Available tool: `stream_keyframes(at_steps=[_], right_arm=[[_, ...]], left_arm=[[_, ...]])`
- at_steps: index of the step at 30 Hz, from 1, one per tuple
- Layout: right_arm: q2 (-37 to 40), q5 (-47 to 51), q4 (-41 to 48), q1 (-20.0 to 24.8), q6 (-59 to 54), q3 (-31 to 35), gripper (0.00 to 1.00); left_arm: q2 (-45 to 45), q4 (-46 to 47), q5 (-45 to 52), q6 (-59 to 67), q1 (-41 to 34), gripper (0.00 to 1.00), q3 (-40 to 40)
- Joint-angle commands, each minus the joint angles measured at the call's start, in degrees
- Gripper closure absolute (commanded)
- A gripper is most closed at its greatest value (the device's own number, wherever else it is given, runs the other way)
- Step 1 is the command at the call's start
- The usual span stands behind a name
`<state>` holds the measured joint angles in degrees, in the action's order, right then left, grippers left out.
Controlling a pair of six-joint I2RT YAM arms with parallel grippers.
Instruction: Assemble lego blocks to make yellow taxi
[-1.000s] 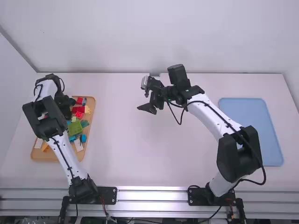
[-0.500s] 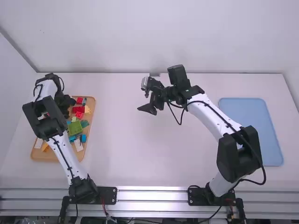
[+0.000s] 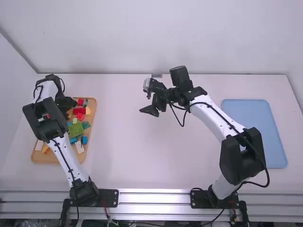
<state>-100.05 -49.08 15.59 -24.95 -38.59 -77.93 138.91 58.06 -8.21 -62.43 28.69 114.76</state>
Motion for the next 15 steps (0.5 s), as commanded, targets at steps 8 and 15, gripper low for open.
stream_keyframes(at_steps=[8,15], right_arm=[[-0.39,-0.57,-0.17,0.7,1.53,-0.74,0.01],[-0.39,-0.55,0.5,0.61,2.8,-0.74,0.02]], left_arm=[[-9.44,6.25,-9.57,9.29,-0.26,0.32,0.09],[-23.17,-5.31,-8.98,11.96,-2.36,0.12,-14.93]])
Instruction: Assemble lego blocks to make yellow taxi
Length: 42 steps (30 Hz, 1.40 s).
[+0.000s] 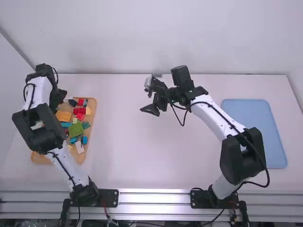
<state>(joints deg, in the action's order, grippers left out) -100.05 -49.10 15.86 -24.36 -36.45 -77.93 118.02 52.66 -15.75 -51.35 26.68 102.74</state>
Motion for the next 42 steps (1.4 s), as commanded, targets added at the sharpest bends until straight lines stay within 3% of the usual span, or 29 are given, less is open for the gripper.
stream_keyframes(at_steps=[1,9,19,28,42], right_arm=[[-0.39,-0.55,0.76,0.07,0.28,-0.74,0.02],[-0.39,-0.55,1.05,0.02,0.22,-0.74,0.02],[-0.39,-0.52,0.9,-0.37,0.04,-0.74,0.01],[-0.39,-0.52,1.03,-0.39,0.02,-0.74,0.01],[-0.39,-0.52,1.44,-0.37,0.0,-0.74,0.02]], left_arm=[[-2.95,-2.8,-0.02,2.75,0.0,0.0,-5.22],[-1.9,-13.09,14.67,10.69,4.2,0.01,-12.11],[2.54,-15.12,15.08,8.76,4.26,0.02,-10.95],[6.75,-5.55,13.6,8.35,4.39,0.0,-3.06],[9.44,-4.5,12.92,7.3,4.46,0.03,-2.32]])
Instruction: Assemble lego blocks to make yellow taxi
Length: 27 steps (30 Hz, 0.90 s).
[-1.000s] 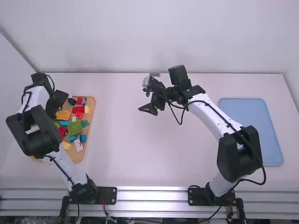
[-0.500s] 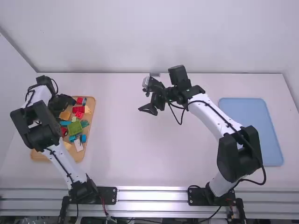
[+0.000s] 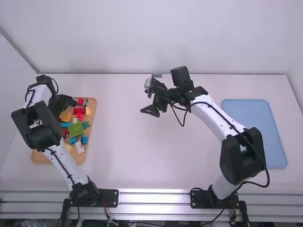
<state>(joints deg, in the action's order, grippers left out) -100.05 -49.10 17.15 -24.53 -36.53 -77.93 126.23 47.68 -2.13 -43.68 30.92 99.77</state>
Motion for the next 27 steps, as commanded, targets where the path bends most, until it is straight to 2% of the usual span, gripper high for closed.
stream_keyframes(at_steps=[1,20,27], right_arm=[[-0.39,-0.5,0.31,-0.22,0.13,-0.74,0.01],[-0.39,-0.5,1.25,-0.22,-2.73,-0.74,0.02],[-0.39,-0.33,1.25,-0.22,-2.75,-0.74,0.01]], left_arm=[[1.22,-0.04,-0.85,-0.68,0.22,0.06,0.61],[1.22,-6.47,-3.26,-6.25,0.22,0.07,-5.7],[1.22,-9.77,-3.23,-8.44,0.22,0.12,-8.76]])
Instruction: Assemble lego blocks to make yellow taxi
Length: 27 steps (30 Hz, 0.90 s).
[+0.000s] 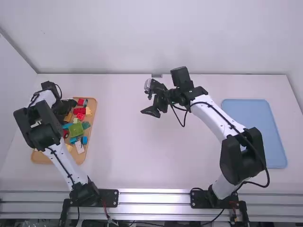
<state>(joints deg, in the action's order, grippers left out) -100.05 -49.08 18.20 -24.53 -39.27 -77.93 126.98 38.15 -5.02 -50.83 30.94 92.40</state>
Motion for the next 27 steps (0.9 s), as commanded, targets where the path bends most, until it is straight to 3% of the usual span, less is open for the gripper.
stream_keyframes(at_steps=[1,2,4,9,12,22,27], right_arm=[[-0.39,-0.35,0.17,-0.2,-0.02,-0.74,0.02],[-0.39,-0.35,0.17,-0.2,0.02,-0.74,0.01],[-0.39,-0.33,0.13,-0.22,0.0,-0.74,0.02],[-0.42,-0.33,0.24,-0.15,0.0,-0.74,0.01],[-0.39,-0.35,0.26,-0.13,0.04,-0.74,0.01],[-0.39,-0.55,2.01,-0.13,0.0,-0.74,0.01],[-0.39,-0.52,2.69,-0.13,0.02,-0.74,0.01]], left_arm=[[0.48,-0.44,-0.37,-1.27,0.2,0.12,-1.68],[0.48,-0.68,-0.39,-1.25,0.2,0.13,-1.95],[0.48,-1.51,-0.42,-1.29,0.22,0.24,-2.71],[0.26,-1.7,0.17,0.39,0.33,0.4,-2.12],[-0.2,0.68,1.79,2.84,0.7,0.45,-0.2],[-5.01,9.25,-0.9,4.55,0.46,0.52,2.93],[-10.54,11.43,-1.03,11.65,0.55,0.54,2.73]])
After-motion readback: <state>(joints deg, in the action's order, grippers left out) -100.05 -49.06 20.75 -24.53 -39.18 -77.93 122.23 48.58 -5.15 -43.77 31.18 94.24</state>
